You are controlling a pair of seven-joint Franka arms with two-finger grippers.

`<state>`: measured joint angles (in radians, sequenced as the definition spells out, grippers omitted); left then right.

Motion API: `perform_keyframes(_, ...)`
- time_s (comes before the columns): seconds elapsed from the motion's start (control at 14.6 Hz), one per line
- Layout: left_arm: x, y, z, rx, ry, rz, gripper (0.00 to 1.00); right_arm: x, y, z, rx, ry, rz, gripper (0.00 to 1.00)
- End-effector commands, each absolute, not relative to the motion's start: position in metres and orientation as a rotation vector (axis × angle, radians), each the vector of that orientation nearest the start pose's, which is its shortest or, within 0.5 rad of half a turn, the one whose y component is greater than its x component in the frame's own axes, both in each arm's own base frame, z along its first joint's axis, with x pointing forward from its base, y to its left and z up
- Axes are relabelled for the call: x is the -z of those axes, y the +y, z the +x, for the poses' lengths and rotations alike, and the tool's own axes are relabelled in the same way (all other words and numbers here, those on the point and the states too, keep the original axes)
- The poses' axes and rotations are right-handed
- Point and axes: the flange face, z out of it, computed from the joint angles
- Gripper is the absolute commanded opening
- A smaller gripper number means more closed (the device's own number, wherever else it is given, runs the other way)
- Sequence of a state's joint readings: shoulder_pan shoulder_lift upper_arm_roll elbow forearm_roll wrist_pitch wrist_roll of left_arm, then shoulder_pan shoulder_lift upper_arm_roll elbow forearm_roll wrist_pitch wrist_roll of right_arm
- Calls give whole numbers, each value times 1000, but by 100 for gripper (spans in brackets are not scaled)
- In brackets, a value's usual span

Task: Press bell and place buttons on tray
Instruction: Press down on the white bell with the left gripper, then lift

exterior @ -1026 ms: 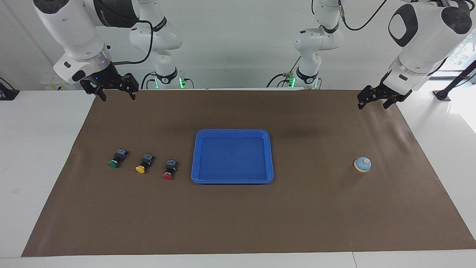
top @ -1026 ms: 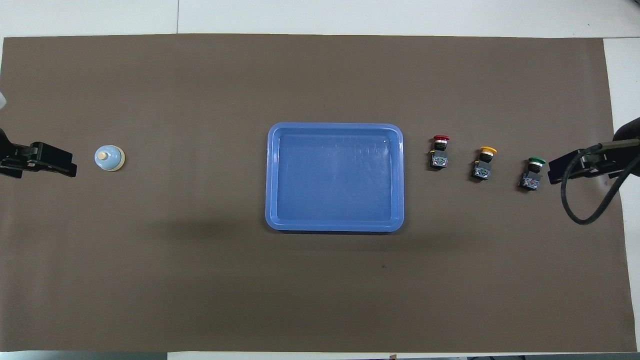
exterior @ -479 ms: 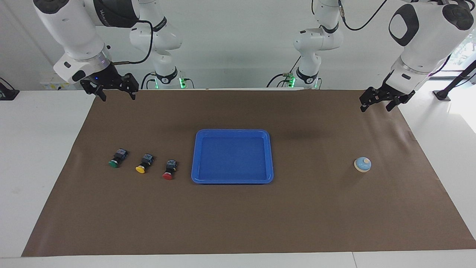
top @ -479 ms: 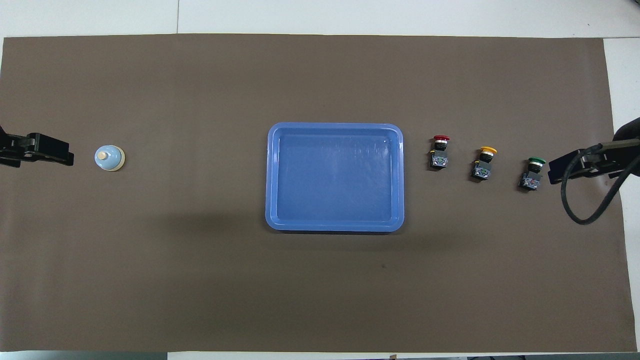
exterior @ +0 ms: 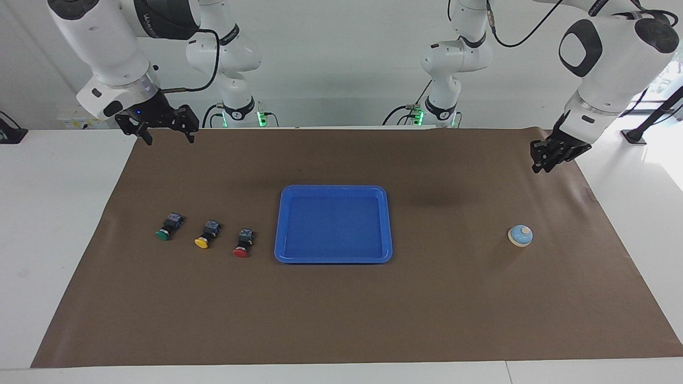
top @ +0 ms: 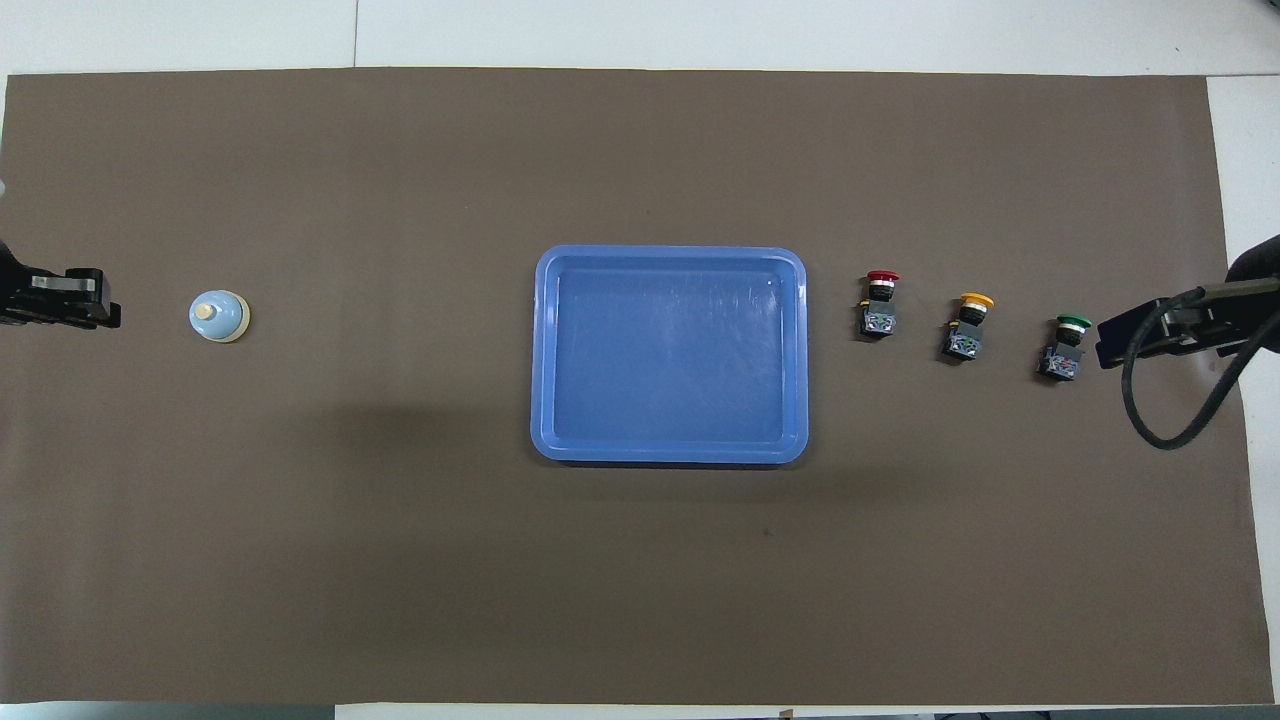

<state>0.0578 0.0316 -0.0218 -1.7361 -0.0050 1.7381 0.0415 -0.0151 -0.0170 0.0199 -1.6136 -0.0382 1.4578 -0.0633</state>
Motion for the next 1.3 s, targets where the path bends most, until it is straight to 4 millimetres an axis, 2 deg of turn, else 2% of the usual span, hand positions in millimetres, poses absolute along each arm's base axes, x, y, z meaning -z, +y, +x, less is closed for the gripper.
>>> perform_keyframes(0.0,-490,22,594,-96,12,-3156,0,-606,-3,528,-229,-129,-3150,100)
perform_keyframes(0.21,-445,25,610,-79,13,-3157,0,-606,-3,528,-229,-129,-3149,100)
perform_keyframes(0.34,-433,44,610,-37,-17,-3158,0,-606,-3,528,-229,-129,-3149,100)
perform_keyframes(0.41,-430,45,612,-22,-21,-3159,0,-606,-3,528,-229,-129,-3150,100)
perform_keyframes(0.68,-399,49,620,-54,-29,-3160,0,-606,-3,528,-229,-129,-3150,100)
perform_keyframes(1.03,-352,56,630,-70,-42,-3161,0,-606,-3,528,-229,-129,-3149,100)
perform_keyframes(1.23,-335,62,633,-70,-29,-3162,0,-606,-3,528,-229,-129,-3150,100)
